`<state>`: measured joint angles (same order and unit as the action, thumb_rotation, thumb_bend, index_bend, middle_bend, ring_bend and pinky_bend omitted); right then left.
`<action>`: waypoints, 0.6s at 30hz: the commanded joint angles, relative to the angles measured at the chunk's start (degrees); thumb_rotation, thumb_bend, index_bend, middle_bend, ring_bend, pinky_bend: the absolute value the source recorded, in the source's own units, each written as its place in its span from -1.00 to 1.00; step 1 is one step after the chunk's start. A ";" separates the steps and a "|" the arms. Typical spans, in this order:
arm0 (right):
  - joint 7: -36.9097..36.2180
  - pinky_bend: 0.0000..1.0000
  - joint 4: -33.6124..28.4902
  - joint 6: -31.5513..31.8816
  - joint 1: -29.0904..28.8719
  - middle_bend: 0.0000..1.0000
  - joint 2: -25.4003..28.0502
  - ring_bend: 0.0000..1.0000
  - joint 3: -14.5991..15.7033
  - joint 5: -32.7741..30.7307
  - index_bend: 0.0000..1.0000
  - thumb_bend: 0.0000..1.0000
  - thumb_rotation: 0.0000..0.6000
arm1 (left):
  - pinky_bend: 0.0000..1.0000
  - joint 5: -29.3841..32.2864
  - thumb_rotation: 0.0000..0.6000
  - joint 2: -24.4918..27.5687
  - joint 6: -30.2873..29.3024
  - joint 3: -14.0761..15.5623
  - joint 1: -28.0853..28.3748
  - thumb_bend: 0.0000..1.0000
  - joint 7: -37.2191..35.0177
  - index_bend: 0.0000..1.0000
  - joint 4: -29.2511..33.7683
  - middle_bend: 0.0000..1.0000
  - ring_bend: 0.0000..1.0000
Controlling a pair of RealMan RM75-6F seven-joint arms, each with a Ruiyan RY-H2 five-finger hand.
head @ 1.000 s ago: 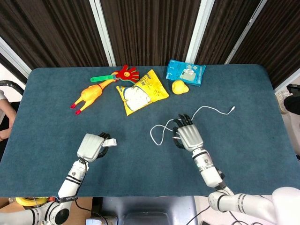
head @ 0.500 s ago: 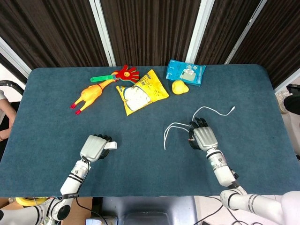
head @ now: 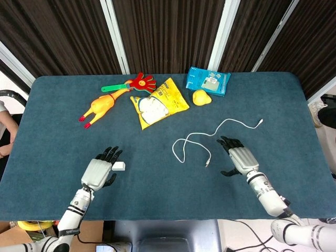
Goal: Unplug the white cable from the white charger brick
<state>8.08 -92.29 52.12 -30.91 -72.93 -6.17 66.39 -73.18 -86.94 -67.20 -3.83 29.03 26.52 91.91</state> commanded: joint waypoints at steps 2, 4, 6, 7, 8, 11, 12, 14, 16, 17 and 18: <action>2.68 -1.00 -8.41 11.60 7.20 -1.00 8.51 -1.00 3.84 7.74 -1.00 -0.41 1.00 | -0.64 -13.83 1.00 11.81 -7.39 2.21 -3.54 -0.14 -19.47 -1.00 6.02 -1.00 -1.00; 5.70 -1.00 -10.70 17.47 10.53 -1.00 9.98 -1.00 5.17 9.68 -1.00 -0.41 1.00 | -0.70 -17.15 1.00 15.22 -9.79 3.23 -4.66 -0.15 -25.33 -1.00 6.37 -1.00 -1.00; 6.61 -1.00 -11.97 23.18 13.98 -1.00 10.25 -1.00 6.34 11.99 -1.00 -0.41 1.00 | -0.76 -19.69 1.00 17.63 -13.14 4.24 -6.42 -0.16 -32.04 -1.00 5.83 -1.00 -1.00; 6.57 -1.00 -11.99 24.76 15.02 -1.00 10.15 -1.00 6.81 13.03 -1.00 -0.41 1.00 | -0.77 -20.62 1.00 18.21 -14.35 4.66 -7.07 -0.16 -34.27 -1.00 5.10 -1.00 -1.00; 6.32 -1.00 -11.92 26.19 16.08 -1.00 10.03 -1.00 7.30 13.91 -1.00 -0.41 1.00 | -0.77 -21.25 1.00 18.65 -15.71 5.07 -7.90 -0.16 -36.31 -1.00 4.17 -1.00 -1.00; 5.95 -1.00 -11.03 30.21 19.60 -1.00 9.28 -1.00 9.05 15.92 -1.00 -0.41 1.00 | -0.79 -23.46 1.00 19.21 -20.75 6.97 -11.26 -0.16 -43.22 -1.00 -0.75 -1.00 -1.00; 5.87 -1.00 -10.08 31.91 20.86 -1.00 8.49 -1.00 9.31 16.53 -1.00 -0.41 1.00 | -0.81 -24.30 1.00 19.20 -22.31 7.94 -12.53 -0.16 -45.45 -1.00 -3.02 -1.00 -1.00; 5.86 -1.00 -9.23 33.08 21.68 -1.00 7.75 -1.00 9.37 16.91 -1.00 -0.41 1.00 | -0.83 -24.99 1.00 19.14 -23.60 8.57 -13.45 -0.16 -46.96 -1.00 -4.52 -1.00 -1.00; 5.84 -1.00 -8.63 33.76 22.19 -1.00 7.26 -1.00 9.35 17.01 -1.00 -0.41 1.00 | -0.84 -25.22 1.00 19.08 -24.37 9.01 -14.16 -0.16 -47.91 -1.00 -5.50 -1.00 -1.00; 5.78 -1.00 -7.74 34.78 23.00 -1.00 6.49 -1.00 9.31 17.00 -1.00 -0.41 1.00 | -0.85 -25.60 1.00 18.95 -25.72 9.68 -15.32 -0.16 -49.27 -1.00 -7.09 -1.00 -1.00; 5.67 -1.00 -6.94 35.63 23.75 -1.00 5.79 -1.00 9.28 16.92 -1.00 -0.41 1.00 | -0.86 -26.19 1.00 18.70 -27.36 10.38 -16.54 -0.16 -50.90 -1.00 -9.08 -1.00 -1.00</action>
<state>13.78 -100.88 85.78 -8.82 -65.68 3.07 83.30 -98.16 -68.39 -91.80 4.85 14.65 -21.53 85.96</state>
